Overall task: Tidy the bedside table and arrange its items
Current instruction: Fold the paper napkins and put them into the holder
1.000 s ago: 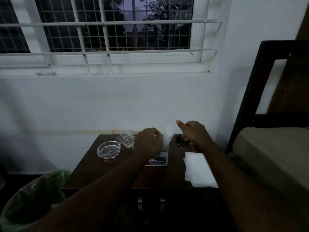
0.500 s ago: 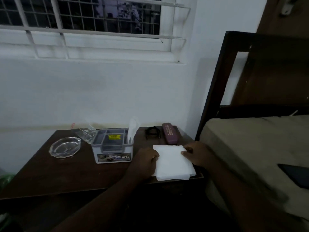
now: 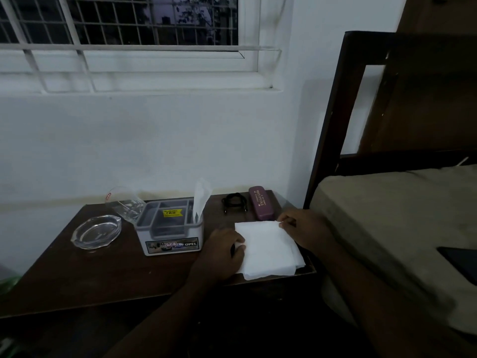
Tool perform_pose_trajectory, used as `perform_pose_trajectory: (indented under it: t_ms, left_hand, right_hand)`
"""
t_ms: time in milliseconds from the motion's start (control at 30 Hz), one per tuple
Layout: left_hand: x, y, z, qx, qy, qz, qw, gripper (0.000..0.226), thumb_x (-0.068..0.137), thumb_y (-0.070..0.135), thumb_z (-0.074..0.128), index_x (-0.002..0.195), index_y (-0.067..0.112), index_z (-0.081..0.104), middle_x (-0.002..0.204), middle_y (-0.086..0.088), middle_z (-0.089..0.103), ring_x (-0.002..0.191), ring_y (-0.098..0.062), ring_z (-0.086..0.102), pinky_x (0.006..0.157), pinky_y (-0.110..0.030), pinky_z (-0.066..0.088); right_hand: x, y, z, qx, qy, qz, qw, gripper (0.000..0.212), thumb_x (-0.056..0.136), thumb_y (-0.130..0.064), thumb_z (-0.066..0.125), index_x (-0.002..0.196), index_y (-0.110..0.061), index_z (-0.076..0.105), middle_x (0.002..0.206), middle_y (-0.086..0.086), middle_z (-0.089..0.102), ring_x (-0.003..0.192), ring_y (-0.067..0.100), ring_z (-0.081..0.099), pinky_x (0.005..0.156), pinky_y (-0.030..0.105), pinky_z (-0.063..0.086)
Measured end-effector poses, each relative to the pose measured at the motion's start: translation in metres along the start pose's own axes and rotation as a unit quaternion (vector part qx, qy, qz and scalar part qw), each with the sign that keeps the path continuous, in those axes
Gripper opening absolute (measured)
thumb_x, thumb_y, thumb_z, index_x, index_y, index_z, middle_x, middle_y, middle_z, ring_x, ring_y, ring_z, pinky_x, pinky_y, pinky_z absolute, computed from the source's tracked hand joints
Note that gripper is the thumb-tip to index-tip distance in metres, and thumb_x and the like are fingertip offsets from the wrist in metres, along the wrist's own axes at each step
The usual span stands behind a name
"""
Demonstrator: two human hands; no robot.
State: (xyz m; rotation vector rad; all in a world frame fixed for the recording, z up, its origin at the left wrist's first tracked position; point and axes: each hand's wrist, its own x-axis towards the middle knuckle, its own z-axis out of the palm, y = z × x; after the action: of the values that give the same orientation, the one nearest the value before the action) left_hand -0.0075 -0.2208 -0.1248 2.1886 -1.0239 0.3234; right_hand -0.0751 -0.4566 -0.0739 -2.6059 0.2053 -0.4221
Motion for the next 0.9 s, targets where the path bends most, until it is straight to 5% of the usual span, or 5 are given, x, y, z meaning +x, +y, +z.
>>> perform_pose_trajectory:
  t_ms: [233,433,600,800,900]
  left_hand:
    - [-0.002,0.005,-0.002,0.003,-0.002,-0.015,1.0,0.025,0.087,0.026,0.063,0.107,0.012,0.064,0.111,-0.002,0.062,0.106,-0.019,0.055,0.095,-0.031,0.042]
    - [-0.001,0.015,-0.008,-0.027,0.007,-0.046,0.999,0.062,0.084,0.025,0.064,0.139,0.01,0.038,0.137,-0.004,0.04,0.123,-0.017,0.045,0.102,-0.031,0.041]
    - [-0.001,0.018,-0.01,-0.021,-0.003,-0.044,0.999,0.053,0.077,0.009,0.061,0.128,0.017,0.046,0.132,0.0,0.04,0.114,-0.018,0.051,0.091,-0.04,0.05]
    - [-0.003,0.012,-0.008,-0.019,0.011,-0.01,1.0,0.028,0.077,-0.002,0.054,0.1,0.012,0.06,0.108,-0.002,0.056,0.098,-0.021,0.055,0.085,-0.036,0.047]
    - [-0.004,0.008,-0.008,-0.083,0.033,-0.017,0.996,0.025,0.086,0.004,0.044,0.102,0.005,0.064,0.106,-0.006,0.062,0.102,-0.019,0.058,0.091,-0.027,0.043]
  right_hand:
    - [-0.007,-0.002,-0.02,0.052,-0.133,-0.047,0.989,0.008,0.082,-0.019,0.073,0.086,-0.025,0.074,0.092,-0.008,0.072,0.081,0.006,0.063,0.07,0.023,0.052]
    - [-0.017,-0.007,-0.041,0.084,-0.233,-0.033,0.968,0.022,0.076,-0.015,0.077,0.074,-0.036,0.073,0.104,-0.009,0.072,0.099,0.01,0.065,0.091,0.035,0.055]
    - [-0.024,-0.012,-0.047,0.056,-0.274,-0.054,0.958,0.009,0.077,-0.012,0.077,0.082,-0.019,0.075,0.121,-0.002,0.067,0.114,0.015,0.061,0.099,0.041,0.049]
    - [-0.024,-0.019,-0.041,0.005,-0.301,-0.058,0.952,0.008,0.079,-0.013,0.074,0.085,-0.018,0.075,0.129,-0.007,0.062,0.089,-0.02,0.054,0.072,0.003,0.04]
    - [-0.022,-0.02,-0.036,-0.027,-0.308,-0.064,0.949,0.008,0.079,-0.017,0.074,0.087,-0.02,0.075,0.133,-0.008,0.06,0.098,-0.014,0.052,0.076,0.004,0.034]
